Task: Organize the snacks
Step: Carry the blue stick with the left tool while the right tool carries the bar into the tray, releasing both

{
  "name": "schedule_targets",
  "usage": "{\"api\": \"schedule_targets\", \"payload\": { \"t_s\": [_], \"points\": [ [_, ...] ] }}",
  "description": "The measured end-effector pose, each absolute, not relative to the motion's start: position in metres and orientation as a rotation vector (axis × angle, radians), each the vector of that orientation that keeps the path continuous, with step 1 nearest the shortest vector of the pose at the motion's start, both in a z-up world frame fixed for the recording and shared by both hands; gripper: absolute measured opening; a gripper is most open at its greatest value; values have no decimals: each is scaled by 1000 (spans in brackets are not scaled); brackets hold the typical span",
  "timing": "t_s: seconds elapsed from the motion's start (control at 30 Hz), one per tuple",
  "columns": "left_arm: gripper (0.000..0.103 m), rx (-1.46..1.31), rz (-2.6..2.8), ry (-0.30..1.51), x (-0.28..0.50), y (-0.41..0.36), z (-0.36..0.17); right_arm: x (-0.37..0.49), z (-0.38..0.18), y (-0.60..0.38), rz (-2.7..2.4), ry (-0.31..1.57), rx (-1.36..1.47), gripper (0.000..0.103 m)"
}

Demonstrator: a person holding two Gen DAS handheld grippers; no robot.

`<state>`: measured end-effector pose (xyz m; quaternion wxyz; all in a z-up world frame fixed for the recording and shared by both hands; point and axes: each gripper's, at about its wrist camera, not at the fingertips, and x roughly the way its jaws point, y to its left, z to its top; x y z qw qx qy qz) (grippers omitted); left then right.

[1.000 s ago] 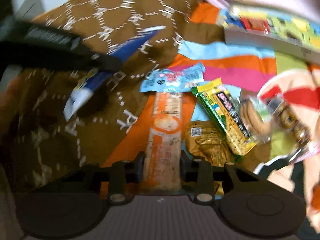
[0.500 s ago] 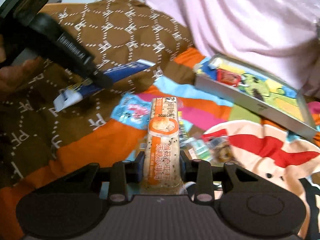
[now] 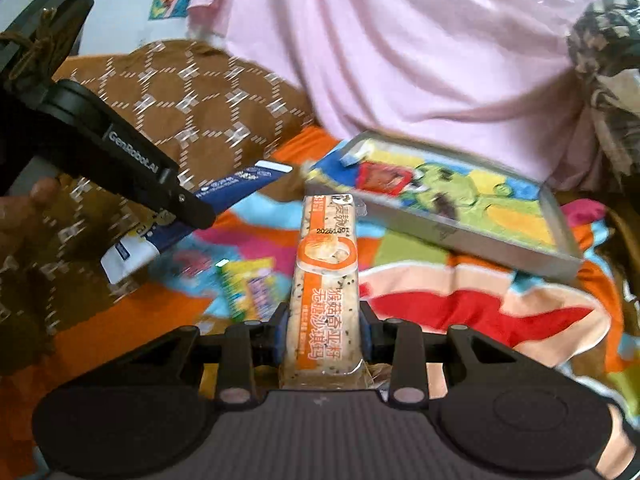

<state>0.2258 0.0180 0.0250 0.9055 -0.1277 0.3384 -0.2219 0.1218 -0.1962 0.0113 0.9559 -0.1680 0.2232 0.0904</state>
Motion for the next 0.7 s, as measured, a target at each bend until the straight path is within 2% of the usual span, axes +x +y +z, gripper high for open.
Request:
{"api": "schedule_targets", "payload": {
  "t_s": [0.43,0.7],
  "points": [
    [25,-291,-524,592,337,-73,82,229,71,-266,44,370,-308,38],
    [25,-295,-526,638,401,-117,72,294,66,-296,-27,383,-269,38]
  ]
}}
